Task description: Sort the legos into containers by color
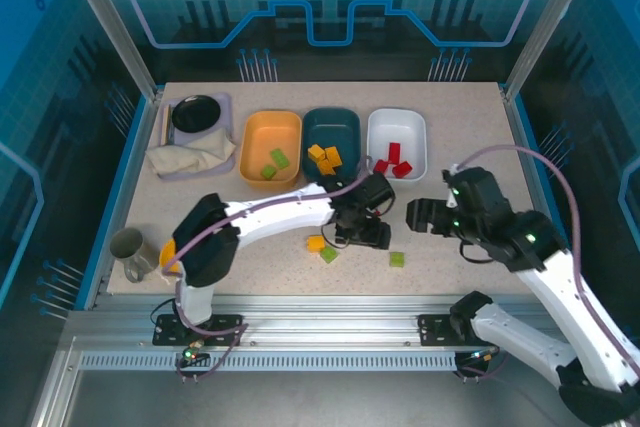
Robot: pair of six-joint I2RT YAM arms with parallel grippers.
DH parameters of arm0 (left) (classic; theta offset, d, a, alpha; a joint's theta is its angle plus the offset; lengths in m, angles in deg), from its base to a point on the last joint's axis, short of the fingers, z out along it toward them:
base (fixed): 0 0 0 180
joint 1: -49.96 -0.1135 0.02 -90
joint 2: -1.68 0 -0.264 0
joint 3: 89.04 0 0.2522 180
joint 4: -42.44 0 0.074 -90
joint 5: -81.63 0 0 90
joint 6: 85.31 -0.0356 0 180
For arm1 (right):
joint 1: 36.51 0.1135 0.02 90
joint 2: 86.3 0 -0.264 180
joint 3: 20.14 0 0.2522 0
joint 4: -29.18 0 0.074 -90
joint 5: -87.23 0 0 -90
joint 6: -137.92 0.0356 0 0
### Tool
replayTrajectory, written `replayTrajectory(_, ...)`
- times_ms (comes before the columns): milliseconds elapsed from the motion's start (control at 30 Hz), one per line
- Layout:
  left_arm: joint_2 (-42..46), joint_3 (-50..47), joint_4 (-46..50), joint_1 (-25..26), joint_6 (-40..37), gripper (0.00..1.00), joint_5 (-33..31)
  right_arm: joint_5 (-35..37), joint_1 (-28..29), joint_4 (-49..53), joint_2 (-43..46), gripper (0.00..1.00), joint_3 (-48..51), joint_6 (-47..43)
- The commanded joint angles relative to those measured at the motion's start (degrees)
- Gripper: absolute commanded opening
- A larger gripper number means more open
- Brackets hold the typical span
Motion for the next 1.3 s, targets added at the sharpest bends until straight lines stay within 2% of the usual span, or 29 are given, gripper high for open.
replayTrajectory(0, -5.15, 6.34, 0.21, 3.23, 2.00, 0.71, -3.44, 2.80, 0.59, 2.74, 7.57, 0.90, -3.88, 2.16)
replayTrajectory(233, -15.11, 16.06, 4.56, 7.19, 7.07, 0.72, -9.69, 1.01, 0.59, 1.80, 12.89, 0.92, -4.89, 0.23)
replayTrajectory(400, -19.36, 19.38, 5.10, 7.65, 8.80, 0.70, -10.34, 1.38, 0.59, 1.95, 15.61, 0.93, -4.90, 1.60)
replayTrajectory(600, -24.51, 25.53, 9.41, 8.65, 9.19, 0.61, -10.25, 1.64, 0.54, 2.09, 17.09, 0.93, -3.08, 2.99)
replayTrajectory(767, -25.02, 25.47, 10.94, 8.66, 9.42, 0.45, -11.38, 1.09, 0.60, 1.20, 17.05, 0.93, -2.10, 3.08)
replayTrajectory(900, -23.36, 25.38, 11.71, 8.66, 8.62, 0.33, -13.05, 0.43, 0.59, 0.90, 16.93, 0.93, -1.73, 2.65)
replayTrajectory(1033, -17.87, 23.76, 12.37, 7.48, 8.20, 0.32, -15.00, -1.82, 0.54, 0.00, 16.29, 0.92, -2.08, 1.06)
replayTrajectory(1133, -11.65, 20.85, 13.12, 4.65, 8.45, 0.32, -16.38, -5.42, 0.59, -2.60, 14.46, 0.92, -2.52, -1.67)
replayTrajectory(1267, -2.42, 14.80, 13.58, -1.63, 8.73, 0.32, -16.68, -11.56, 0.59, -7.70, 9.41, 0.91, -1.63, -4.20)
